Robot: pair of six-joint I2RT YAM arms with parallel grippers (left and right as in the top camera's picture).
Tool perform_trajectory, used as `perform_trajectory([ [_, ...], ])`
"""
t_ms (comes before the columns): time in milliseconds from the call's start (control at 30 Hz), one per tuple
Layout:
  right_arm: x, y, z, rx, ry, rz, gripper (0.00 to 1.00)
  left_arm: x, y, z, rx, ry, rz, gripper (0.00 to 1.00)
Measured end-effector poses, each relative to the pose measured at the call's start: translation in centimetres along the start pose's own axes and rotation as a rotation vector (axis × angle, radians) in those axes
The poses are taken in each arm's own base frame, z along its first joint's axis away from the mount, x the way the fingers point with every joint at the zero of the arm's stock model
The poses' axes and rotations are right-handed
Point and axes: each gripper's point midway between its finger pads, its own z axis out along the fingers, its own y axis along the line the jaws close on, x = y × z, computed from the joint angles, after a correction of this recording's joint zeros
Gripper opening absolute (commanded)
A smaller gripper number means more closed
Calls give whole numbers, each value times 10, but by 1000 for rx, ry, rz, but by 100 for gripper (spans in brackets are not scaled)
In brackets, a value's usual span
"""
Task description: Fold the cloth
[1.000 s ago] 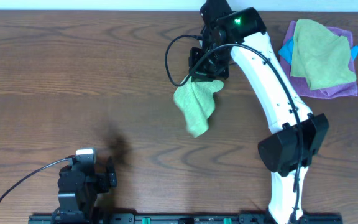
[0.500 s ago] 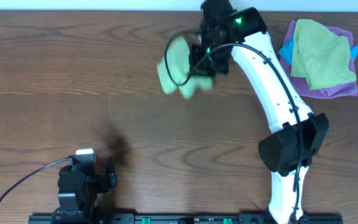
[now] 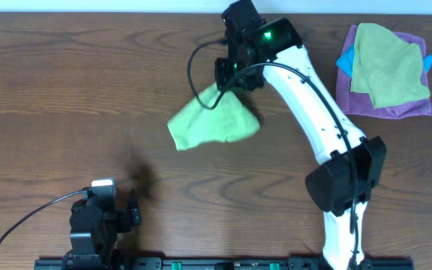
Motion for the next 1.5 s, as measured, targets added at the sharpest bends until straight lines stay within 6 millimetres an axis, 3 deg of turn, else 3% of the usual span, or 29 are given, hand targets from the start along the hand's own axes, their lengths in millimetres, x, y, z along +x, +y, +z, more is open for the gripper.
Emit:
perform_trajectory([
  [33, -12, -9, 7, 39, -54, 0, 99, 0, 0, 0, 0, 0, 0, 95],
  [100, -15, -27, 19, 105, -73, 10, 99, 0, 0, 0, 0, 0, 0, 95],
  [267, 25, -52, 29, 154, 94, 46, 99, 0, 0, 0, 0, 0, 0, 95],
  [367, 53, -44, 26, 92, 224, 44, 99, 0, 0, 0, 0, 0, 0, 95],
  [467, 78, -20, 21, -32, 337, -11, 99, 0, 0, 0, 0, 0, 0, 95],
  [633, 103, 11, 19, -151, 395, -310, 99, 0, 0, 0, 0, 0, 0, 95],
  [733, 93, 13, 31, -36, 310, -561, 99, 0, 0, 0, 0, 0, 0, 95],
  [967, 22, 38, 52, 193, -27, -913, 99, 0, 0, 0, 0, 0, 0, 95],
  [1067, 26, 34, 71, 236, 12, -966, 99, 0, 0, 0, 0, 0, 0, 95],
  [1300, 61, 24, 138, 271, 170, -1014, 99, 0, 0, 0, 0, 0, 0, 95],
  [1433, 70, 36, 146, 267, 166, -1008, 99, 0, 0, 0, 0, 0, 0, 95],
  [1500, 69, 46, 148, 245, 138, -997, 92, 0, 0, 0, 0, 0, 0, 95],
])
